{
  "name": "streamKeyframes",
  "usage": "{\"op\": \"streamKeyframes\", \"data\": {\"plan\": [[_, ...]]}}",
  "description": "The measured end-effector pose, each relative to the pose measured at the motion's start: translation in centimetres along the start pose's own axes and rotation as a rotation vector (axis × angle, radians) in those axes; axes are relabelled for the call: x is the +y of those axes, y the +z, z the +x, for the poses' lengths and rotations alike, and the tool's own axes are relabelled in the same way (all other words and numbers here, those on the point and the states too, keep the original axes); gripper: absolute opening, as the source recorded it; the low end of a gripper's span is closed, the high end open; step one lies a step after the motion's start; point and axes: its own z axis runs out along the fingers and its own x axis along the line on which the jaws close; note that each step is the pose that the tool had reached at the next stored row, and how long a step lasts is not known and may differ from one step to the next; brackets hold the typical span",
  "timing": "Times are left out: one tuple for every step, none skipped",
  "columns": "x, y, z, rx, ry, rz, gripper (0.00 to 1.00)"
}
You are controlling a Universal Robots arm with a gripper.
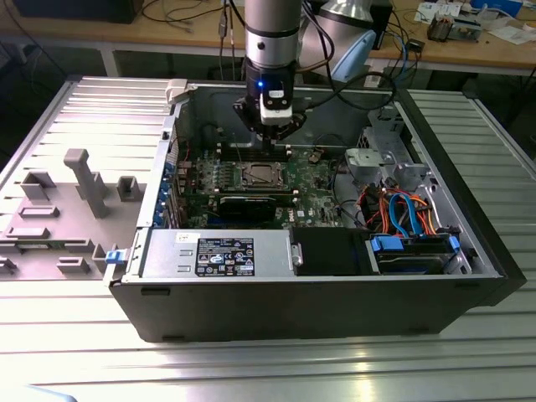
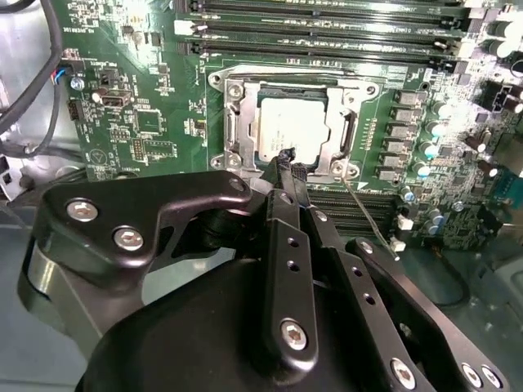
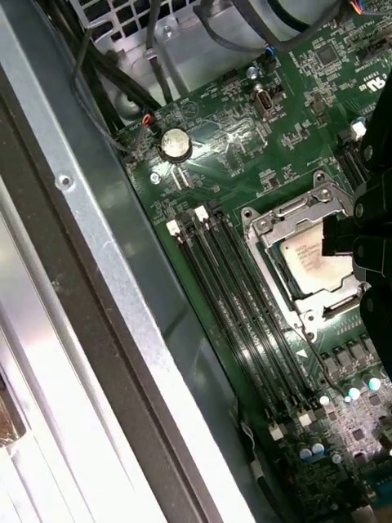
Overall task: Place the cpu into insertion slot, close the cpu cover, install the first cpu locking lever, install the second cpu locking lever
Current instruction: 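Install the first cpu locking lever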
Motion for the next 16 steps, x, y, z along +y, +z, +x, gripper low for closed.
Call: {"op": "streamKeyframes", "data": {"plan": [[0.0, 0.02, 0.0, 0.0005, -0.02, -0.0008, 0.11], [-0.01, 0.04, 0.01, 0.0012, -0.046, -0.0017, 0.11], [0.0, 0.08, 0.01, 0.0024, -0.091, -0.0034, 0.11], [0.0, 0.09, 0.01, 0.0031, -0.124, -0.0049, 0.11], [0.0, 0.09, 0.01, 0.0041, -0.161, -0.0061, 0.11], [0.0, 0.09, 0.01, 0.005, -0.195, -0.0073, 0.11], [0.0, 0.1, 0.01, 0.0059, -0.234, -0.0088, 0.11], [0.0, 0.1, 0.01, 0.0065, -0.257, -0.0096, 0.11], [0.0, 0.1, 0.01, 0.0067, -0.267, -0.01, 0.11], [0.0, 0.1, 0.01, 0.0067, -0.267, -0.01, 0.11], [0.0, 0.1, 0.01, 0.0067, -0.267, -0.01, 0.11], [0.0, 0.1, 0.01, 0.0067, -0.267, -0.01, 0.11], [0.0, 0.1, 0.01, 0.0068, -0.268, -0.01, 0.11], [0.0, 0.1, 0.01, 0.0067, -0.268, -0.01, 0.11], [0.0, 0.1, 0.01, 0.0069, -0.274, -0.0103, 0.11], [0.0, 0.1, 0.01, 0.0073, -0.292, -0.011, 0.11]]}}
